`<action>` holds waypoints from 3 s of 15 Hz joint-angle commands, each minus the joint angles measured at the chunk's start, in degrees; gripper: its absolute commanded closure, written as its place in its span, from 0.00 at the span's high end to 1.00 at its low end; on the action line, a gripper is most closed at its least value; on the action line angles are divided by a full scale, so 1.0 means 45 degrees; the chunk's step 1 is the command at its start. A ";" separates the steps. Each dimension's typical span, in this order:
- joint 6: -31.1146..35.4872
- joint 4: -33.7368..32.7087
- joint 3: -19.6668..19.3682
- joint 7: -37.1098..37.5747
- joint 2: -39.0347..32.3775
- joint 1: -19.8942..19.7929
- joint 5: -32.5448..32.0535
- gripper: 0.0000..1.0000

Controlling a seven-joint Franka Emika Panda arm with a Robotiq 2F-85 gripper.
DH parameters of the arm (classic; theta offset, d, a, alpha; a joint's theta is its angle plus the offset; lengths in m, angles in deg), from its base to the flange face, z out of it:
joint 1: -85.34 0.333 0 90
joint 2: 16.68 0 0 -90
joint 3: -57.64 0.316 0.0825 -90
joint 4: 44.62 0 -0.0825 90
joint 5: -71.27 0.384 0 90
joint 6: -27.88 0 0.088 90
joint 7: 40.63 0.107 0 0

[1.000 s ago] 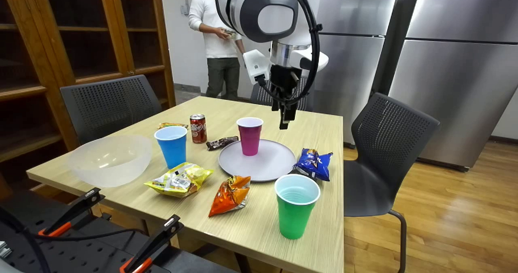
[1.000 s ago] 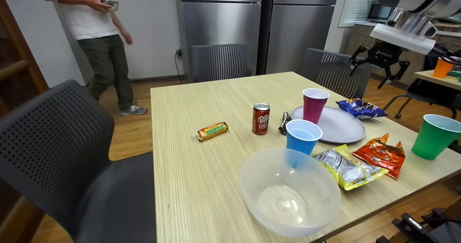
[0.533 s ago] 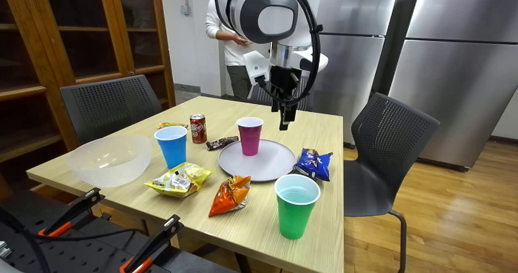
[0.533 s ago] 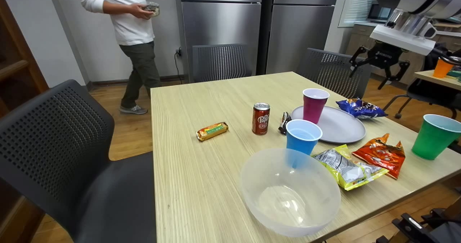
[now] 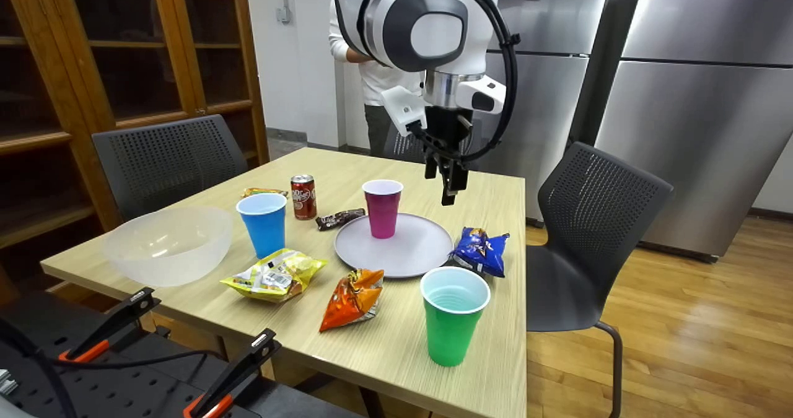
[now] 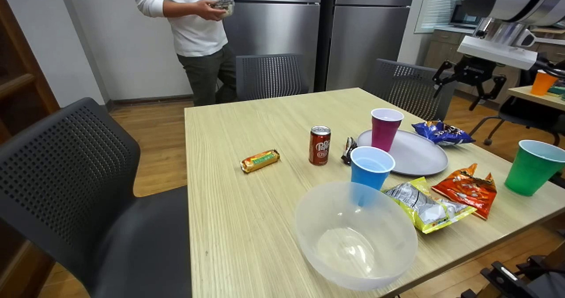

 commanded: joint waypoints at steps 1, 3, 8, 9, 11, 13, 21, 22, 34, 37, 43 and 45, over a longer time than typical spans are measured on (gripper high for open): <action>-0.0518 -0.0964 0.0122 -0.0312 -0.0586 -0.0454 -0.0275 1.00; -0.0580 -0.1364 0.0168 -0.0444 -0.0891 -0.0629 -0.0239 1.00; -0.1058 -0.2611 0.0149 -0.0579 -0.1769 -0.0921 -0.0441 1.00; -0.1228 -0.2901 0.0166 -0.0601 -0.1960 -0.0977 -0.0483 1.00; -0.1601 -0.3529 0.0191 -0.0651 -0.2370 -0.1063 -0.0604 1.00; -0.2068 -0.4226 0.0112 -0.0586 -0.2851 -0.1034 -0.0933 1.00; -0.3878 -0.6806 -0.0013 -0.0519 -0.4673 -0.1084 -0.2048 1.00; -0.4108 -0.7052 -0.0064 -0.0506 -0.4851 -0.1073 -0.2206 1.00; -0.4939 -0.8222 -0.0117 -0.0391 -0.5824 -0.1179 -0.2699 1.00; -0.5041 -0.8352 -0.0108 -0.0467 -0.5919 -0.1194 -0.2744 1.00; -0.5638 -0.9008 0.0115 -0.1223 -0.6479 -0.1453 -0.2790 1.00; -0.5811 -0.9250 0.0116 -0.1525 -0.6658 -0.1488 -0.2871 1.00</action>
